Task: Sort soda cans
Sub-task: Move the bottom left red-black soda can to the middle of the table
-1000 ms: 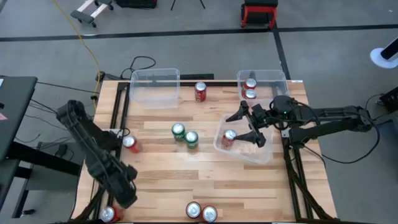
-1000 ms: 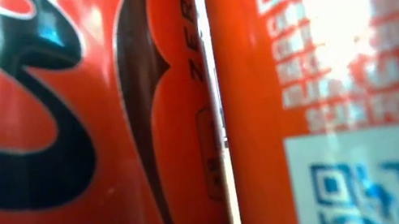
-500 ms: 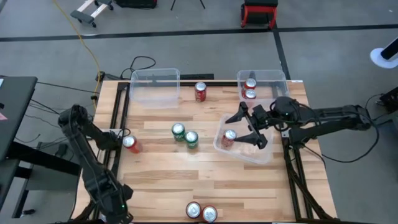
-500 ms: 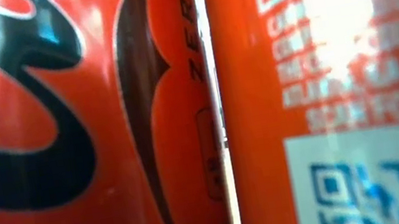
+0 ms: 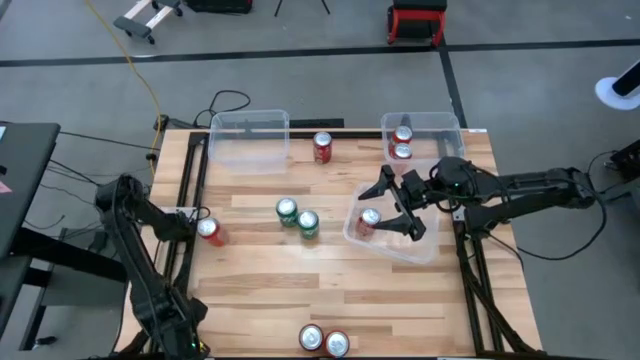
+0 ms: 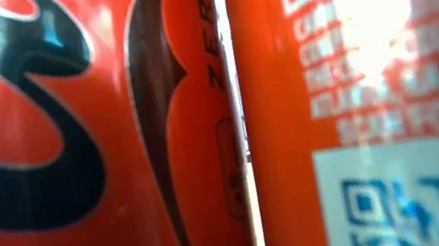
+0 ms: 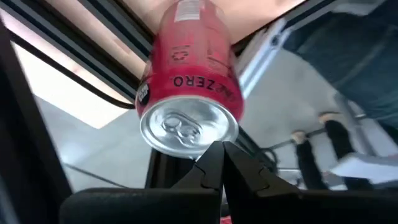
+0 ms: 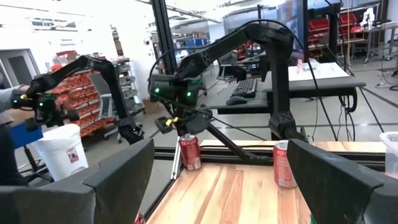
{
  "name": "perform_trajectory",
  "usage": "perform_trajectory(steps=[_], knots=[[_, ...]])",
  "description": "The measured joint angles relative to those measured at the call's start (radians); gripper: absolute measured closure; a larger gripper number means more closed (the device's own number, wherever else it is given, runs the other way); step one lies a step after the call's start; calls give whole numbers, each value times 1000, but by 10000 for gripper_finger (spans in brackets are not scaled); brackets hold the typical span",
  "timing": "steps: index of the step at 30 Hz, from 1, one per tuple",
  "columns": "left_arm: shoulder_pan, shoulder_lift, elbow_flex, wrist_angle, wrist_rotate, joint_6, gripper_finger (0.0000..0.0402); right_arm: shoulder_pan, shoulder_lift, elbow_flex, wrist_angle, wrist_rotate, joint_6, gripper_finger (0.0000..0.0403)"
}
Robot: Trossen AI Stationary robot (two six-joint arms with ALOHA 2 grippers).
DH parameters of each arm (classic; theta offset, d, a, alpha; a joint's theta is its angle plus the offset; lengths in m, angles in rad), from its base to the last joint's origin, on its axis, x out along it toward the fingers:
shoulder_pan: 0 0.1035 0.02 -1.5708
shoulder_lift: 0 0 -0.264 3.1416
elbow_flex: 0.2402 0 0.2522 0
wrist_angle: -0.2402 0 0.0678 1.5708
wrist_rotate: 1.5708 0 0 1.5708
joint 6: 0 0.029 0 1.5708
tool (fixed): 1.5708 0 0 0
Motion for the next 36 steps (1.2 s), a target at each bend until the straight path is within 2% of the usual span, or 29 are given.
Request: perform_trajectory(steps=[4, 10, 15, 25, 33, 36], knots=[[-4, 45, 0, 5, 57, 24, 401, 0, 0, 0, 0, 0, 0, 17], [-10, 65, 5, 4, 48, 40, 401, 1, 0, 0, 16, 0, 2, 17], [-8, 65, 5, -16, -35, 69, 401, 2, 0, 0, 21, 0, 5, 17], [6, 66, 5, -98, -119, 84, 401, 2, 0, 0, 20, 0, 5, 17], [99, 64, 5, -127, -166, 201, 401, 2, 0, 0, 29, 0, 4, 17], [150, 66, 3, -137, -266, 283, 401, 2, 0, 0, 37, 0, 5, 17]])
